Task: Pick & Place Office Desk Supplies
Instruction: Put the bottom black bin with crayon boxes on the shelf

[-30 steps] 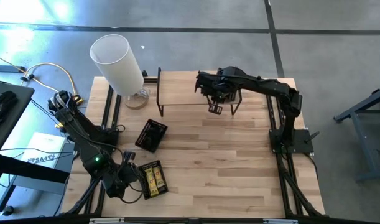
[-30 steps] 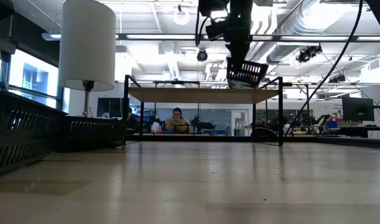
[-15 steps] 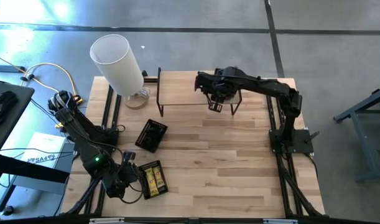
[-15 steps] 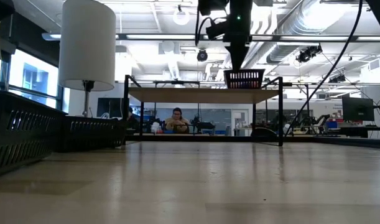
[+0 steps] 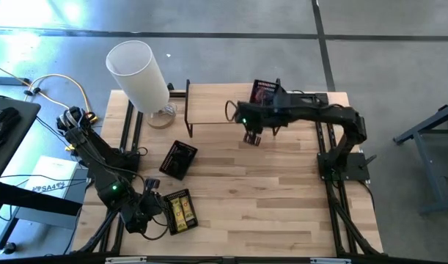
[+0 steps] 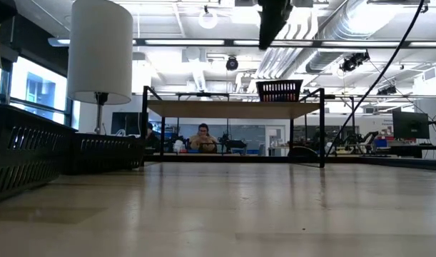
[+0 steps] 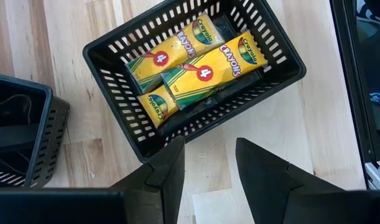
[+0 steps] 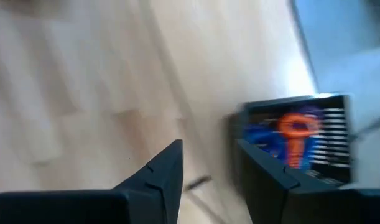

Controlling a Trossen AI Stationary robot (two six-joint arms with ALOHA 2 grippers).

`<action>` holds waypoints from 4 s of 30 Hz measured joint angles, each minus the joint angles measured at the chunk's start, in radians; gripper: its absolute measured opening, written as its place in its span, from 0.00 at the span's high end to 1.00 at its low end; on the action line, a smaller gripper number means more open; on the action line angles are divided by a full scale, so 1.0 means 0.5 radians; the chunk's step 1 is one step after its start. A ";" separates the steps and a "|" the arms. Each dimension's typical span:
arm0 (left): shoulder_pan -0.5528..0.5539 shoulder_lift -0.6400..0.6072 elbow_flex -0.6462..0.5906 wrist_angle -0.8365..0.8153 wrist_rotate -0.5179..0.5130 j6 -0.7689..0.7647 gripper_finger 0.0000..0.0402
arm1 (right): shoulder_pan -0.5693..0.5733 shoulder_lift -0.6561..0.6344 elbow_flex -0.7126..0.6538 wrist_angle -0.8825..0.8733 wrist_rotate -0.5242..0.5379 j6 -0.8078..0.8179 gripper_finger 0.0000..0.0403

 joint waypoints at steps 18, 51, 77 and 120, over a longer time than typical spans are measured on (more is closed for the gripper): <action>-0.009 0.060 0.003 0.739 0.247 -0.192 0.66 | 1.022 -0.009 -0.061 0.692 -0.538 0.345 0.67; 0.350 0.710 0.239 0.701 0.526 -0.309 0.66 | 1.725 -0.006 -0.900 1.783 -0.365 0.484 0.67; 0.279 0.893 0.237 0.639 0.420 -0.268 0.66 | 1.736 -0.006 -0.928 1.924 -0.373 0.764 0.67; 0.516 0.869 1.509 -0.996 0.068 0.407 1.00 | 1.784 0.451 -0.926 2.067 0.008 1.078 0.67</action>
